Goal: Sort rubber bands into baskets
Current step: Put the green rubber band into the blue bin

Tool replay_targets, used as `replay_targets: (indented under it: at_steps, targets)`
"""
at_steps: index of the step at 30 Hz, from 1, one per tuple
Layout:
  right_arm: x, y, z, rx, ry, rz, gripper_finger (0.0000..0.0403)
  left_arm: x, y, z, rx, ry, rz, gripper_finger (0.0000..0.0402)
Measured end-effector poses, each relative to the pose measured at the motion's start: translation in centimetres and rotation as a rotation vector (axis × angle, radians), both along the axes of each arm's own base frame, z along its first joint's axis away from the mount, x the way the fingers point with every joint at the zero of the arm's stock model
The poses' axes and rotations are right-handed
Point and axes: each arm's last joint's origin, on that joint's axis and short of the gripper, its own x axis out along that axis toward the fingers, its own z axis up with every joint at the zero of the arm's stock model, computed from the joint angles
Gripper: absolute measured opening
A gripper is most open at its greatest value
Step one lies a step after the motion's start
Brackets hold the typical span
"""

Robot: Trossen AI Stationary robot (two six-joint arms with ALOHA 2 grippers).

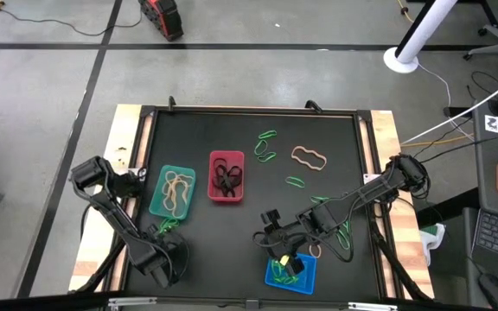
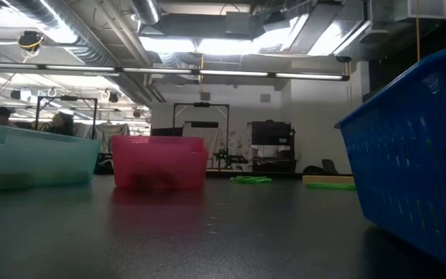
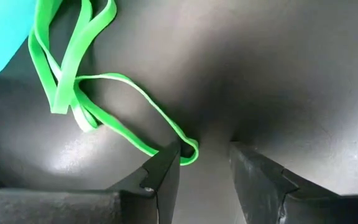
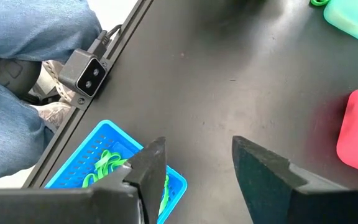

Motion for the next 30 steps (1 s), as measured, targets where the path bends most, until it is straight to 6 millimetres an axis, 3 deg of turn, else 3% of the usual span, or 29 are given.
replay_targets:
  at_steps: [6, 15, 23, 30]
  targets:
    - [0.0, 0.0, 0.0, 0.000, 0.000, 0.000, 0.0182, 0.0, 0.0, 0.0, -0.003, -0.001, 0.000, 0.0117]
    - [0.0, 0.0, 0.0, 0.000, 0.000, 0.000, 0.0182, 0.1, -0.1, -0.1, -0.017, -0.005, -0.033, 0.0007]
    - [0.0, 0.1, 0.0, 0.000, 0.000, 0.002, 0.0182, 0.2, -0.2, 0.4, -0.048, -0.035, -0.029, 0.0003]
    - [-0.6, 1.0, 0.0, -0.012, -0.008, 0.020, 0.0182, 0.9, -0.6, 2.1, -0.099, -0.210, -0.037, 0.0001]
